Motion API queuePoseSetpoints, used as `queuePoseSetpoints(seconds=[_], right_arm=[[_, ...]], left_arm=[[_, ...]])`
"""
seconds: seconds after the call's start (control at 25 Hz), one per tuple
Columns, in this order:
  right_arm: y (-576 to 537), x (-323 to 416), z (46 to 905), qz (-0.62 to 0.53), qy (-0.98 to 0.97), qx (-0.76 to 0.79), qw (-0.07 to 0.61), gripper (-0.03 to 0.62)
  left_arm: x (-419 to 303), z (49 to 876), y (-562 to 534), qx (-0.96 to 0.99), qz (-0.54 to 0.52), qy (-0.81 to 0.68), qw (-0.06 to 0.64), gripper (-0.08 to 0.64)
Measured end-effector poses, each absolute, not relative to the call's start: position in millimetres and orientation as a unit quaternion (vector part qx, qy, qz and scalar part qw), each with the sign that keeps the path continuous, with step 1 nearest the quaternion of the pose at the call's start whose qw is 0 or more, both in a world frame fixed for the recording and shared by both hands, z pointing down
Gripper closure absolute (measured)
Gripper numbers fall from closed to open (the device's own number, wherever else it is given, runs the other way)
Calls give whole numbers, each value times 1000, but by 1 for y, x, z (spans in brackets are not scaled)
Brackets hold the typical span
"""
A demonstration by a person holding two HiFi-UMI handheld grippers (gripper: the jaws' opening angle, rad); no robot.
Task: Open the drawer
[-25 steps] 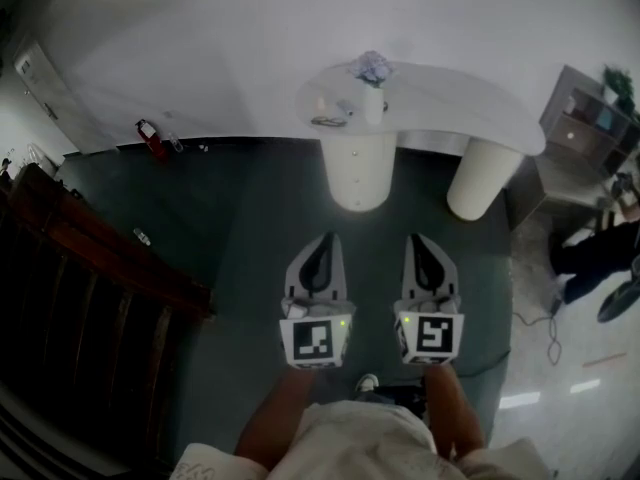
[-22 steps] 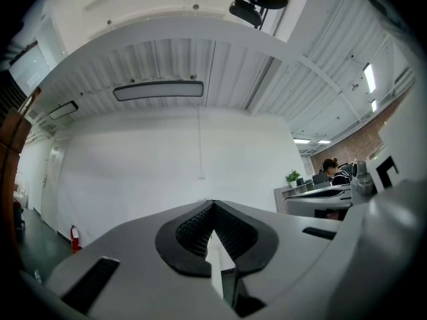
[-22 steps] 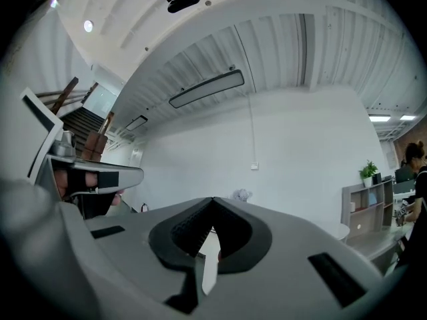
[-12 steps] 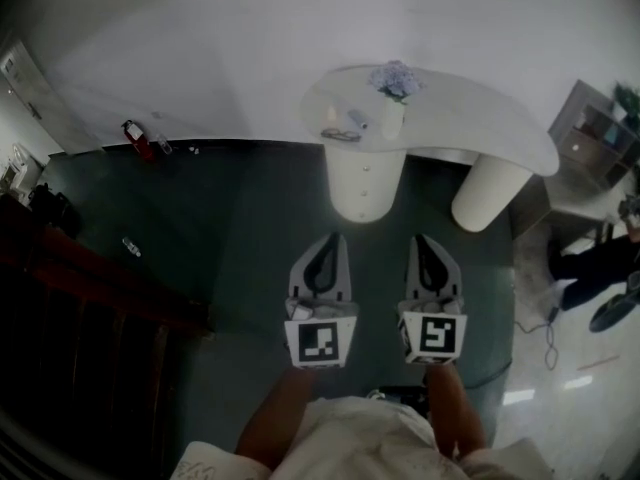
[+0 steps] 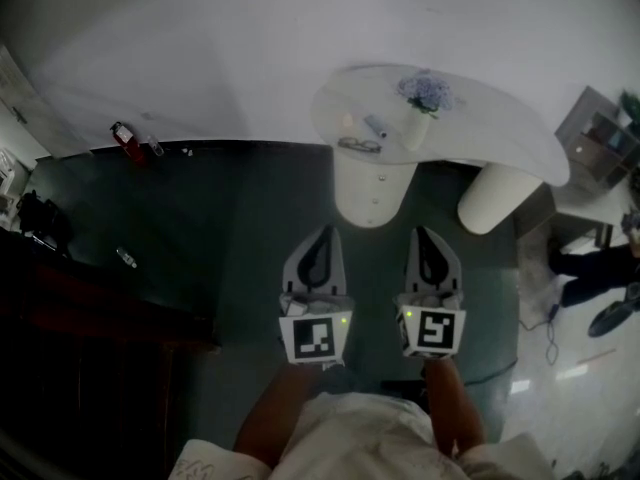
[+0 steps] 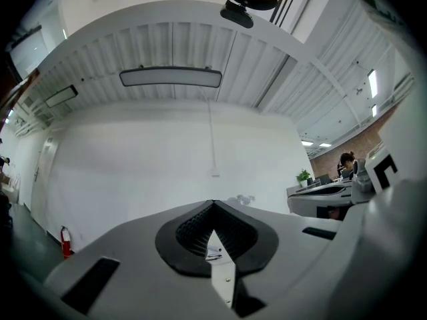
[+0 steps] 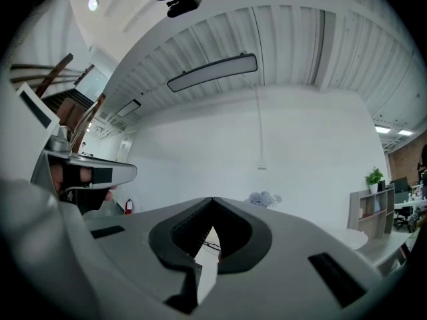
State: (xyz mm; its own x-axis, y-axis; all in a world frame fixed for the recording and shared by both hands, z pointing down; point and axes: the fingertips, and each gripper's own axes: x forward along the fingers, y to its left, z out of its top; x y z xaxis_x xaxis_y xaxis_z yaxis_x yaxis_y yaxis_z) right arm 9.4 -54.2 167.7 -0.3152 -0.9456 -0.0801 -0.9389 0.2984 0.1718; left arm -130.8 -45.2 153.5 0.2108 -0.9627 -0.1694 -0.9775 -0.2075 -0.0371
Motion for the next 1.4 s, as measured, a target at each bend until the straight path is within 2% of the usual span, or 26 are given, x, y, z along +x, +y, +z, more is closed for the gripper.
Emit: queuePoseSetpoints(seconds=[0.28,0.72,1.08,1.4], right_arm=[[-83,-9,182,-89,-808,582,26,588],[-176,26,227,-74,-821,565,31,588],[-258,58,270,-43,-824,565,31,588],[-301,46,338,-26,-817,572,66,588]], left_arm=[[-141,159,-78,-781,62,619,57,558],[-101,187,-168,-772,42,632,50,558],[-65,234,-245,-768,23,640,19,558],[-81,293,-293,-769,0,639,4,558]])
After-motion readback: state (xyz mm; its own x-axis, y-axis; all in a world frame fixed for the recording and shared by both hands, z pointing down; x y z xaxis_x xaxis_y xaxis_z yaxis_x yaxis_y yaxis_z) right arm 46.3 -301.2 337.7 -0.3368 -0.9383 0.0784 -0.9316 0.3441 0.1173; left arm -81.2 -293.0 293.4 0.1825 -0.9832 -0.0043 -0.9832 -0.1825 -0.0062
